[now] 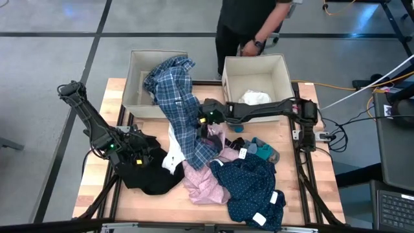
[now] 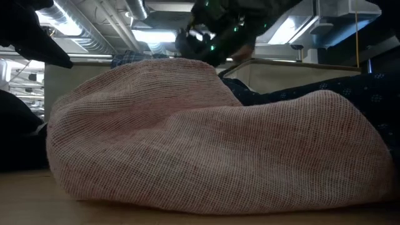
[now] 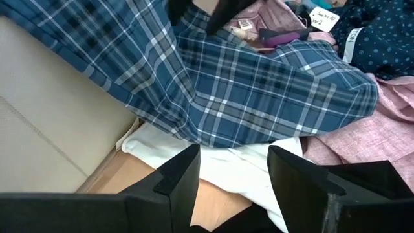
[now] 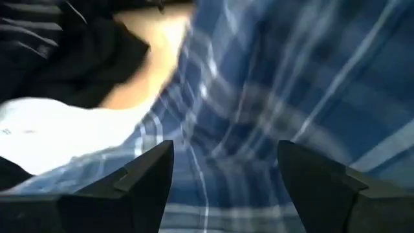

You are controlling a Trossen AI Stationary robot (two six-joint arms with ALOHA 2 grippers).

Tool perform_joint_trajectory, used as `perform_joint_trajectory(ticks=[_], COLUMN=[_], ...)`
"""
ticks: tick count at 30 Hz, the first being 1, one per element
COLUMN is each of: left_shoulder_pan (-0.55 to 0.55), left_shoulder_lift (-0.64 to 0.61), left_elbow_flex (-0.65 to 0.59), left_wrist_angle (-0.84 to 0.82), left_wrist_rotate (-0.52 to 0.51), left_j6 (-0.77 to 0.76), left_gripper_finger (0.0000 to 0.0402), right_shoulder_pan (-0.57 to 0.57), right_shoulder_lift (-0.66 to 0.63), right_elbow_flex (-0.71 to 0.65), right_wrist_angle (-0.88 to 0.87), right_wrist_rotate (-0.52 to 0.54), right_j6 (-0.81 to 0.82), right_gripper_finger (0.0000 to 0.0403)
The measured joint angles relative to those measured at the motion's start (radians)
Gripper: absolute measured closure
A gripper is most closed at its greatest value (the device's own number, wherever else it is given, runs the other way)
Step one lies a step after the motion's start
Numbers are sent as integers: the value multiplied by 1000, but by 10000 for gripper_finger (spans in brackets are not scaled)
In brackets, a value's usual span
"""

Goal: Sort clothes
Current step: Put the blue checkered polo shirt into the left brown laundry organizer

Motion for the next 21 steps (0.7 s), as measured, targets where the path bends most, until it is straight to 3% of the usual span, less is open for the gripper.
perform_joint_trajectory(ticks=[5,7,14,18,21], left_shoulder_pan=[0,0,0,0,1], left_shoulder_lift=[0,0,0,0,0], left_elbow_flex=[0,0,0,0,0], left_wrist_angle=[-1,1,-1,0,3], left_wrist_rotate=[-1,-2,-2,-6,-12], left_j6=[1,2,5,1,2], left_gripper_finger=[229,229,229,229,229], right_shoulder_pan=[10,29,70,72,69], right_shoulder_lift=[48,52,60,96,124], right_elbow_flex=[-2,-1,0,1,1], right_wrist_angle=[-23,-51,-93,-22,17], right_wrist_rotate=[-149,-164,108,149,188], right_j6=[22,-7,-81,-82,-86], right_gripper_finger=[127,127,127,130,157])
